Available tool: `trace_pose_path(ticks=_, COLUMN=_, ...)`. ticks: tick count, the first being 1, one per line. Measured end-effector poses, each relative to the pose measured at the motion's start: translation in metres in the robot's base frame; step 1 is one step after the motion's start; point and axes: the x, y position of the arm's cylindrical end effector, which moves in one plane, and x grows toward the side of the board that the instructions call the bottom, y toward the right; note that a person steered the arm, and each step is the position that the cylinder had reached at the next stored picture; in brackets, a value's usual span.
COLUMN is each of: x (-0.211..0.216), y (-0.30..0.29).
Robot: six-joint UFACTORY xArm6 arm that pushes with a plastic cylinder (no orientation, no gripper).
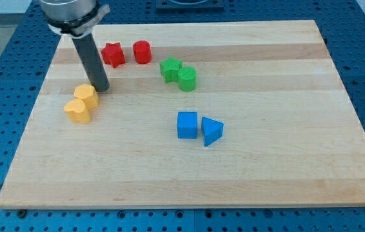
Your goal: Move the red star close to red circle
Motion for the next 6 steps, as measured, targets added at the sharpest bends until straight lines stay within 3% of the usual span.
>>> trace_pose_path(ticks=1, x=-0.054, y=-0.038)
trace_pose_path(ticks=2, x=-0.054, y=-0.053)
trace_pose_path(ticks=3, x=-0.074, y=0.028)
trace_pose_path(ticks=4, x=-0.08, y=0.053)
trace_pose_path(ticks=5, x=-0.067, y=0.012)
trace_pose_path(ticks=6, x=-0.062, y=0.034)
